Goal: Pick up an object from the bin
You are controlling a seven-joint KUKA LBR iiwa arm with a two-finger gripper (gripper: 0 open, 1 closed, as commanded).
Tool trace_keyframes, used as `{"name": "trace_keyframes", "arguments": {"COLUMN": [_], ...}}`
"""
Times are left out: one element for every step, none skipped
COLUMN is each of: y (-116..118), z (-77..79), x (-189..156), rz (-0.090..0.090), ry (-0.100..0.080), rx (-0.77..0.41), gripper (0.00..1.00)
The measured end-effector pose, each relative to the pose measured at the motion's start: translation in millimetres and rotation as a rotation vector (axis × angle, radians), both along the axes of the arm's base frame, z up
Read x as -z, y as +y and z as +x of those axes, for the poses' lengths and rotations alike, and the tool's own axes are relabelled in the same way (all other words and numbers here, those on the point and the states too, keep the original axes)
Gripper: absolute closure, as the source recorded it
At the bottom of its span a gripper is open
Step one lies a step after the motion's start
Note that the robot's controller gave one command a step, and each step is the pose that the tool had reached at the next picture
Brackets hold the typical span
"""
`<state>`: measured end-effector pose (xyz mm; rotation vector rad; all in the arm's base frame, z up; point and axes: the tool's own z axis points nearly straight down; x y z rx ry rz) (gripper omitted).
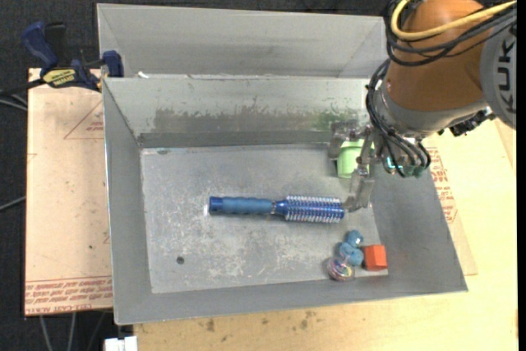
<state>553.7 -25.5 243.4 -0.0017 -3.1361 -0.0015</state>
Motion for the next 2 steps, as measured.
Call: {"name": "trace_keyframes", "arguments": {"y": [-29.5, -6.7], "z": [-0.1, 14.8], "x": [127.1, 176.4], "rz": [0.002, 0.003], "ry": [-0.001, -0.004], "rx": [-0.276, -0.229], "gripper": [0.00, 0.00]}}
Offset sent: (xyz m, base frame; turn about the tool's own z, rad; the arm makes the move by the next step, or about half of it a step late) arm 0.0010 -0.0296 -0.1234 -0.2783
